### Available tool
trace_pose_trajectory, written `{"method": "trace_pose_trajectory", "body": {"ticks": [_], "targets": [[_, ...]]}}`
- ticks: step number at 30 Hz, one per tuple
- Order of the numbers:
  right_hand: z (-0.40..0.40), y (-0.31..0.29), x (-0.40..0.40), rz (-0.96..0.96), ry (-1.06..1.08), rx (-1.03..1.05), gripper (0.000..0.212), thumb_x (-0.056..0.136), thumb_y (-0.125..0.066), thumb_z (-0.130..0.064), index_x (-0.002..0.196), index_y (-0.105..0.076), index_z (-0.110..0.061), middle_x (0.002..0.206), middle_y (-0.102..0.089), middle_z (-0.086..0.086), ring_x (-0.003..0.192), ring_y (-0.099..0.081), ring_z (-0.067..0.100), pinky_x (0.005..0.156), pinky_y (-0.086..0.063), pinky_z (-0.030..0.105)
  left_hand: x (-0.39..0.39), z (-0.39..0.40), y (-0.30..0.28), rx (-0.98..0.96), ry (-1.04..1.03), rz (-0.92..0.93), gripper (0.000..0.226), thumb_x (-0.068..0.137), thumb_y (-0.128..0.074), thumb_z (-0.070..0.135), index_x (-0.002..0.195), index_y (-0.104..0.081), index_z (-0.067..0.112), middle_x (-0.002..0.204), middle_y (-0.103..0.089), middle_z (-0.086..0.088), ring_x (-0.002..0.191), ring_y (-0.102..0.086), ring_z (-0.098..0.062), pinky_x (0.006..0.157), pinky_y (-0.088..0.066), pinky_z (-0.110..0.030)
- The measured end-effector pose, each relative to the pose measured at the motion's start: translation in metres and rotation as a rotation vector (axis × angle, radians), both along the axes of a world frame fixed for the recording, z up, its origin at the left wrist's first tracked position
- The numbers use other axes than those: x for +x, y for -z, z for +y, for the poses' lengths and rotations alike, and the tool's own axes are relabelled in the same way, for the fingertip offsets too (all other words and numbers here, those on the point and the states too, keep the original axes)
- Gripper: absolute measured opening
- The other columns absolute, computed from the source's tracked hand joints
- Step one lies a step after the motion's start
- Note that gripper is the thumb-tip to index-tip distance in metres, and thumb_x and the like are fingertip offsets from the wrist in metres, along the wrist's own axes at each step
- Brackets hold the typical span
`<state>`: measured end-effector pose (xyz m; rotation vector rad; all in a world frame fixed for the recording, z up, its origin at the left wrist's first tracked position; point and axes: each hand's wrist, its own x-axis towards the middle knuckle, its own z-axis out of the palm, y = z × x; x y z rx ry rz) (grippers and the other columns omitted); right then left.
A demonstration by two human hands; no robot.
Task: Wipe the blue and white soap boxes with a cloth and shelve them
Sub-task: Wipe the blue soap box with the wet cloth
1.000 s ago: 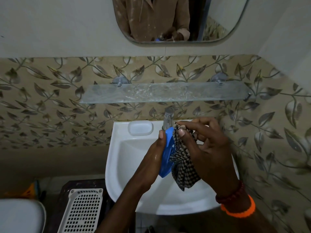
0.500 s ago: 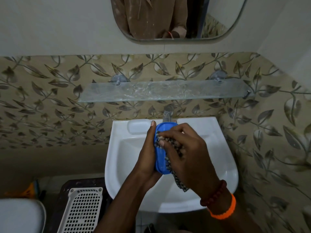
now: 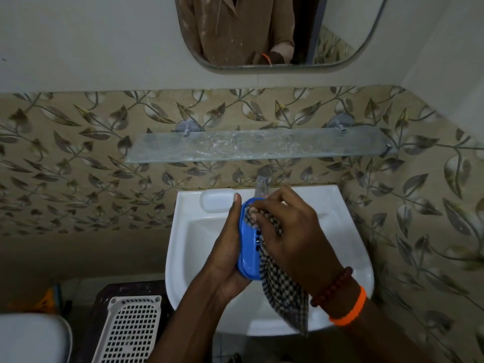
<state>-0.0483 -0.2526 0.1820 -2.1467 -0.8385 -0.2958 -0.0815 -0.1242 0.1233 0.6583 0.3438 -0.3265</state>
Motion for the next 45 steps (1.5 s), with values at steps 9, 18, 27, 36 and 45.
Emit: {"method": "trace_pose_trajectory", "body": {"ticks": [9,18,27,36,45], "targets": [[-0.006,0.007,-0.016,-0.045,-0.203,-0.227,0.018,0.092,-0.064,-0.011,0.108,-0.071,-0.012,0.101,-0.058,0.006,0.078,-0.063,0.016,0.075,-0.059,0.03,-0.006,0.012,0.0,0.001,0.01,0.037,0.068,0.091,-0.058,0.068,0.114,-0.078,0.007,0.103,-0.078,-0.015,0.093,-0.076,-0.026,0.078,-0.063,-0.035],[0.017,0.001,0.004,0.117,0.264,-0.046,0.017,0.098,-0.059,-0.023,0.105,-0.07,-0.012,0.1,-0.065,0.005,0.093,-0.06,0.015,0.082,-0.039,0.017,-0.002,-0.001,0.009,0.145,-0.224,-0.067,0.071,0.085,-0.046,0.076,0.112,-0.082,0.022,0.116,-0.079,-0.014,0.1,-0.078,-0.027,0.079,-0.064,-0.037],[0.004,0.006,-0.04,0.236,0.12,-0.108,0.01,0.091,-0.068,-0.02,0.094,-0.071,-0.011,0.09,-0.064,0.003,0.083,-0.066,0.013,0.069,-0.051,0.013,0.002,0.02,0.0,0.098,-0.285,-0.102,0.091,0.081,-0.045,0.078,0.128,-0.072,0.005,0.132,-0.071,-0.019,0.121,-0.07,-0.027,0.098,-0.056,-0.042],[0.01,-0.008,-0.012,0.07,0.13,-0.013,0.009,0.092,-0.067,-0.011,0.097,-0.073,-0.005,0.088,-0.064,0.008,0.084,-0.062,0.019,0.081,-0.054,0.035,0.005,0.016,0.001,0.068,-0.245,-0.174,0.068,0.086,-0.052,0.071,0.102,-0.084,0.014,0.095,-0.081,-0.009,0.081,-0.079,-0.021,0.066,-0.064,-0.032],[0.004,0.003,-0.039,0.128,0.045,-0.084,0.007,0.091,-0.069,-0.014,0.095,-0.073,-0.01,0.088,-0.062,0.004,0.078,-0.062,0.011,0.071,-0.051,0.016,0.006,0.032,-0.013,0.061,-0.314,-0.127,0.092,0.082,-0.051,0.074,0.139,-0.063,0.003,0.138,-0.066,-0.022,0.123,-0.068,-0.032,0.091,-0.063,-0.041]]}}
